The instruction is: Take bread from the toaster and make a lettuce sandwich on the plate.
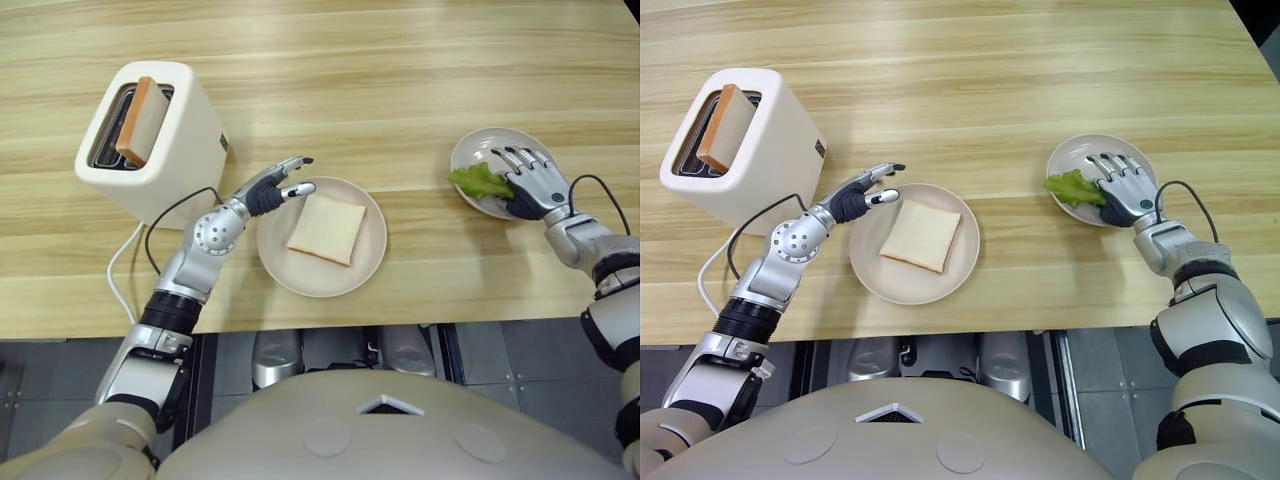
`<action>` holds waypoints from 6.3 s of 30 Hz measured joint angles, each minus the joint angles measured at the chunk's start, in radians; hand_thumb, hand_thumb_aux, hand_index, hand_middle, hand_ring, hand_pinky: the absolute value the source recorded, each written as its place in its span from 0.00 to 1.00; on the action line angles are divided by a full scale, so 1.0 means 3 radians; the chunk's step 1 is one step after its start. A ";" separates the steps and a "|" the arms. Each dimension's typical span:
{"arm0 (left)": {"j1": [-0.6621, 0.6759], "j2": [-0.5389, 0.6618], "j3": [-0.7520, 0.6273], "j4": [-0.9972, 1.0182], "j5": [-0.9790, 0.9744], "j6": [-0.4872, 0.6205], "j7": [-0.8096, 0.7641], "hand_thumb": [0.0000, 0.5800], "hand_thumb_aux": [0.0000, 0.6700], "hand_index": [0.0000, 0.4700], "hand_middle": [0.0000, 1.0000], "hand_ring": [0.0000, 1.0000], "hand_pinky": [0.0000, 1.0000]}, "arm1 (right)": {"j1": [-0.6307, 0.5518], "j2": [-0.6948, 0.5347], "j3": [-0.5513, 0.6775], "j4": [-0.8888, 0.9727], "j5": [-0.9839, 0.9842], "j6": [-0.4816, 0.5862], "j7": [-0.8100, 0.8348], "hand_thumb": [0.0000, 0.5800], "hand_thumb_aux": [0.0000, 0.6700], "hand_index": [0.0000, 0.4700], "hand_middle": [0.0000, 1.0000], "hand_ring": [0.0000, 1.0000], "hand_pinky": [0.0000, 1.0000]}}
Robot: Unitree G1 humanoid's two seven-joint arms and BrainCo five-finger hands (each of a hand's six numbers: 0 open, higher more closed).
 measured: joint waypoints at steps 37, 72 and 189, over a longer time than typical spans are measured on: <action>0.0248 0.0674 0.1646 -0.1504 0.0399 0.0218 0.0677 0.00 0.00 0.00 0.00 0.00 0.00 | -0.0221 0.1305 0.0198 -0.1298 0.0181 -0.1522 0.0977 0.97 0.83 0.81 1.00 1.00 1.00; 0.0448 0.0666 0.1659 -0.1177 0.0456 0.0448 0.0875 0.00 0.00 0.00 0.00 0.00 0.00 | -0.0260 0.1233 -0.0123 -0.0960 0.0536 -0.1384 0.1047 0.00 0.00 0.00 0.00 0.00 0.00; 0.0566 0.0785 0.1507 -0.1096 0.0977 0.1044 0.0932 0.68 0.44 0.43 0.00 0.00 0.00 | -0.0232 0.0952 -0.0291 -0.0776 0.0590 -0.1469 0.0733 0.00 0.00 0.00 0.00 0.00 0.00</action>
